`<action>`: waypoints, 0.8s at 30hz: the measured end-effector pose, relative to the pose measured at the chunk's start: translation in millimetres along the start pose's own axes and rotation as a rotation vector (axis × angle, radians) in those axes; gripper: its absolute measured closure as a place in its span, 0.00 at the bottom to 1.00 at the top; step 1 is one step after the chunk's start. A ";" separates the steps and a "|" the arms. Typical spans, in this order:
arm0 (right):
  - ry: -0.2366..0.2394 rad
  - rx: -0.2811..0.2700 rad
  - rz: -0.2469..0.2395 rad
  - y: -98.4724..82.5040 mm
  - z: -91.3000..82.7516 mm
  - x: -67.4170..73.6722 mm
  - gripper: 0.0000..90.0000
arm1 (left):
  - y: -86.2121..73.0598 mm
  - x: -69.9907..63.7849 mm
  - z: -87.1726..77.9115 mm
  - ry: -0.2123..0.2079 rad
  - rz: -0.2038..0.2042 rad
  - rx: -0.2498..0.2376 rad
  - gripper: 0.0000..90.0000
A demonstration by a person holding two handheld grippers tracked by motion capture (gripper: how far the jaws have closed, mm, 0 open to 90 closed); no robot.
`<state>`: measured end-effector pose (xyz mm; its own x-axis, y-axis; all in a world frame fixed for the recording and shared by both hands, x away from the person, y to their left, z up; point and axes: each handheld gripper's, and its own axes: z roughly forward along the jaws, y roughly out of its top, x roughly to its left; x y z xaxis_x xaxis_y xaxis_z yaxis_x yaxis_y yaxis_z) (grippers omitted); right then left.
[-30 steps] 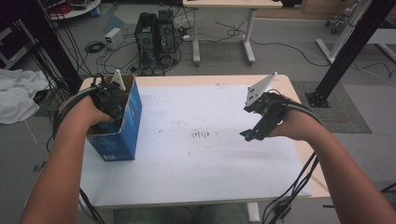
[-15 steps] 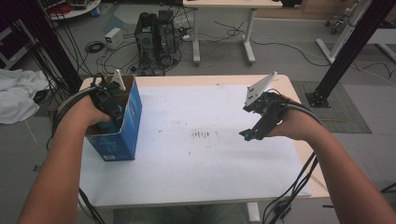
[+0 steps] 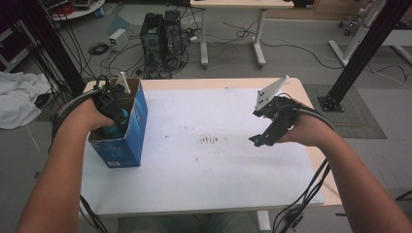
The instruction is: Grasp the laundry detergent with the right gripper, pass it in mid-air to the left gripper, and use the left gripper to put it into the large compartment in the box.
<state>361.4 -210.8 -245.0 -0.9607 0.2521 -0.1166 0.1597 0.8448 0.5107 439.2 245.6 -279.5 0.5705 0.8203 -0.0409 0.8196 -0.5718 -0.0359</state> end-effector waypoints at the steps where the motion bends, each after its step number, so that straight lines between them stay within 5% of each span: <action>1: -0.002 -0.002 0.003 -0.1 0.3 0.2 0.15 | -0.1 -0.2 -0.3 0.001 0.002 -0.001 0.36; 9: -0.006 -0.003 0.008 -0.1 -0.4 1.4 0.15 | -1.0 -1.8 -2.7 0.003 0.008 -0.003 0.35; 10: -0.003 -0.003 0.002 -0.1 -0.4 0.9 0.15 | -1.4 -3.6 -2.0 0.001 -0.014 -0.023 0.35; 18: -0.006 -0.007 0.004 0.0 0.3 1.4 0.15 | -1.9 -3.5 -10.7 0.003 0.021 -0.006 0.31; 23: -0.004 -0.006 0.006 -0.3 0.6 1.3 0.15 | -2.6 -6.2 -10.6 -0.008 -0.006 -0.031 0.30; 24: -0.004 -0.007 0.009 -0.4 0.8 1.5 0.15 | -2.3 -5.1 -12.6 -0.010 0.018 -0.012 0.30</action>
<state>360.1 -210.4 -246.1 -0.9583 0.2614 -0.1158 0.1664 0.8393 0.5176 435.0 242.9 -266.7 0.5844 0.8098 -0.0511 0.8100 -0.5860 -0.0229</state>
